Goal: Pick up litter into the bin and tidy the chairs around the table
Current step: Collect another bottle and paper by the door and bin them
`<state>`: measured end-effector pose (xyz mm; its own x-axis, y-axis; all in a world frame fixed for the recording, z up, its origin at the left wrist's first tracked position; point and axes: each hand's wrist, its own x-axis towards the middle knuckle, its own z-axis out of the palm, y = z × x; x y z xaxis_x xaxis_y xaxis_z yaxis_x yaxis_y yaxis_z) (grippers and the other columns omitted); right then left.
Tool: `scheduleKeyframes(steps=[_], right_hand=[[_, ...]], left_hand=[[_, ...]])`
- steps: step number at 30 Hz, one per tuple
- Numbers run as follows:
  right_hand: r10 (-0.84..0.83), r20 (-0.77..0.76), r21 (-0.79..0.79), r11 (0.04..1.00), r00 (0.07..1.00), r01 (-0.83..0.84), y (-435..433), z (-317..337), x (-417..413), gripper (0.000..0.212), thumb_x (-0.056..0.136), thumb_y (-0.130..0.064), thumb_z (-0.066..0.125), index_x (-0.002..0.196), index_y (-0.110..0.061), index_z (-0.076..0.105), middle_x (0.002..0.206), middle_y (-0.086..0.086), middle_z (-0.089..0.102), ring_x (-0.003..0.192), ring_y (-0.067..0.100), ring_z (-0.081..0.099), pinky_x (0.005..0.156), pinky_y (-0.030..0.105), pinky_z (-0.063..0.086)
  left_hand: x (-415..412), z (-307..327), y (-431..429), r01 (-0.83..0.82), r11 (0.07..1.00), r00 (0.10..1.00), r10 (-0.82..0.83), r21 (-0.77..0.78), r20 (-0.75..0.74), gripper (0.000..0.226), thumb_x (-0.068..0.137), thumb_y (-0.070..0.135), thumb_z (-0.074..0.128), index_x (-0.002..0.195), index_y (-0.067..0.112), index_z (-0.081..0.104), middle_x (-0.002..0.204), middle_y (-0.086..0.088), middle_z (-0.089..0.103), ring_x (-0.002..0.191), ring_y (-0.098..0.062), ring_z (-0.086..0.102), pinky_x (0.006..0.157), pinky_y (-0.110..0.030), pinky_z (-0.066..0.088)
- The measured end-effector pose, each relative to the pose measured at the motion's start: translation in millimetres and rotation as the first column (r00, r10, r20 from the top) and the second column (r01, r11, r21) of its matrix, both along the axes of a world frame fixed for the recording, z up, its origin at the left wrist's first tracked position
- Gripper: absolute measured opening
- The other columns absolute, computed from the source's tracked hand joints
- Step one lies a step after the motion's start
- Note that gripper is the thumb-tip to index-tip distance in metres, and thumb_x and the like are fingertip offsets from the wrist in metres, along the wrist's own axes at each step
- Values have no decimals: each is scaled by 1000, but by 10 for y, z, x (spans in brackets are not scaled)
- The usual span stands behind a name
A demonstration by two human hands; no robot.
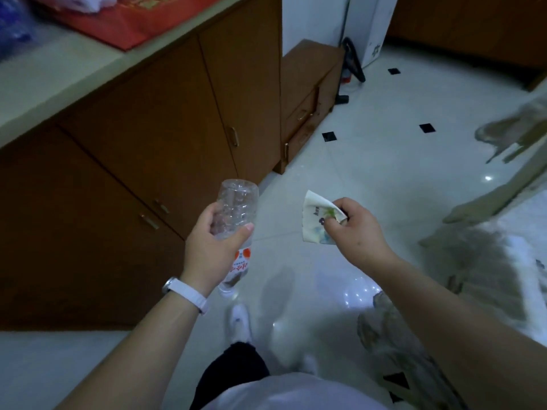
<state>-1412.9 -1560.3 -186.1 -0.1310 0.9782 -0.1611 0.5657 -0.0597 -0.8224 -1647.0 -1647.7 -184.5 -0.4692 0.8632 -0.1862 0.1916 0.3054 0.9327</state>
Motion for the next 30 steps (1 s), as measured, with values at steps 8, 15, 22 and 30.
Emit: scheduleKeyframes(steps=[8, 15, 22, 30], right_hand=[[-213, 110, 11, 977, 971, 213, 956, -101, -634, 16, 84, -15, 62, 75, -26, 55, 70, -5, 57, 66, 15, 52, 56, 27, 39], [-344, 179, 66, 939, 922, 338, 1639, 128, -962, 9, 85, -13, 62, 85, -21, 59, 79, 3, 62, 67, 16, 53, 55, 25, 39], [-521, 93, 41, 854, 849, 519, 2105, 140, -782, 7, 87, -4, 59, 89, -11, 60, 72, 10, 59, 46, -3, 52, 39, 11, 34], [-677, -30, -91, 735, 736, 672, 2882, -164, -219, 4, 88, -8, 59, 85, -11, 60, 66, 4, 50, 44, 1, 44, 35, 7, 30]], left_hand=[[-783, -169, 1517, 198, 980, 975, -199, 25, 97, 41, 79, 18, 82, 113, 30, 63, 105, 11, 72, 96, -10, 70, 90, -45, 57], [-1228, -108, 2736, 360, 932, 927, -362, 37, 95, 43, 69, 42, 82, 107, 45, 61, 104, 17, 72, 98, -9, 69, 87, -48, 58], [-920, -140, 3638, 507, 861, 855, -508, 36, 103, 54, 67, 45, 82, 116, 34, 63, 108, 10, 72, 99, -13, 70, 89, -48, 58], [-29, -78, 4739, 619, 783, 781, -622, 60, 50, 45, 78, 21, 83, 117, 26, 61, 109, 4, 69, 95, -5, 68, 81, -27, 58]])
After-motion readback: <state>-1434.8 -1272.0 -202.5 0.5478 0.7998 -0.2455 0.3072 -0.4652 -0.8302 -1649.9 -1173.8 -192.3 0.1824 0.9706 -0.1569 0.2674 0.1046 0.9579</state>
